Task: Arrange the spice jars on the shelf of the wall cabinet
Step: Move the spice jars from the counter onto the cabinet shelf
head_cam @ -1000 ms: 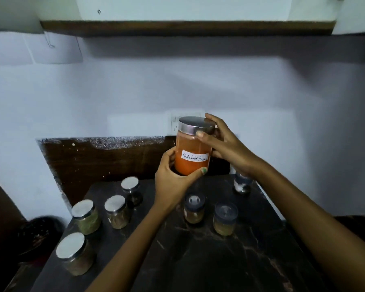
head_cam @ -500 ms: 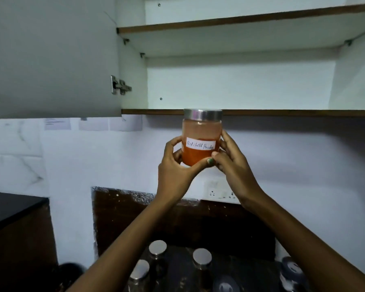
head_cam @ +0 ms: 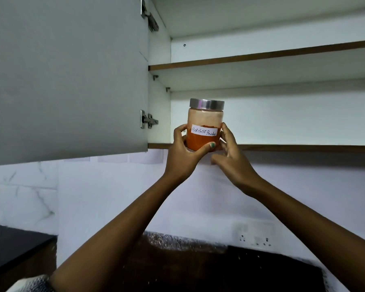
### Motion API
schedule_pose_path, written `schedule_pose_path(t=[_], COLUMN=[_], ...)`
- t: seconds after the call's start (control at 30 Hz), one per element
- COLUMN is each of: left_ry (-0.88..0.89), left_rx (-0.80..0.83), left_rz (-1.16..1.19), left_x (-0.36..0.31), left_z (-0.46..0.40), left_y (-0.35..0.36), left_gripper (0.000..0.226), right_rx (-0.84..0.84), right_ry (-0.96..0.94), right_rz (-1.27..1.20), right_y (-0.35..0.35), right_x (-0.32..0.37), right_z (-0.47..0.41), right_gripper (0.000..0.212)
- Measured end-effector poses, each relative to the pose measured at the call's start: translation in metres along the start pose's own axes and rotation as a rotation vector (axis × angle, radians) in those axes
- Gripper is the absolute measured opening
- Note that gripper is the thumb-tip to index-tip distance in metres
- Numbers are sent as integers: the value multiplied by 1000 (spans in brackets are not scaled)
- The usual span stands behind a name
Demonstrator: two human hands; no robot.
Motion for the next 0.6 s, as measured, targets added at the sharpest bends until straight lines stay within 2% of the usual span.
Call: schedule_pose_path(t=[0.23, 0.6], left_ry=[7, 19], left_rx=[21, -35], left_rz=[-112, -285], left_x=[55, 116], left_z=[-85, -132], left_y=[-28, -35], left_gripper=[76, 73], right_rx=[-18, -6], right_ry=[-57, -4], right_rz=[106, 201], right_y=[51, 84], right_x=[-36, -84], right_z=[-76, -114], right_gripper=[67, 67])
Point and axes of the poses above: each hand's wrist, its own z-axis away from the middle knuckle, its own y-axis out of the palm, x = y × z, the point moved 10 cm from there along -z, towards the middle knuckle, and after that the axes turned 7 degrees about -y, right-handed, at the moved point
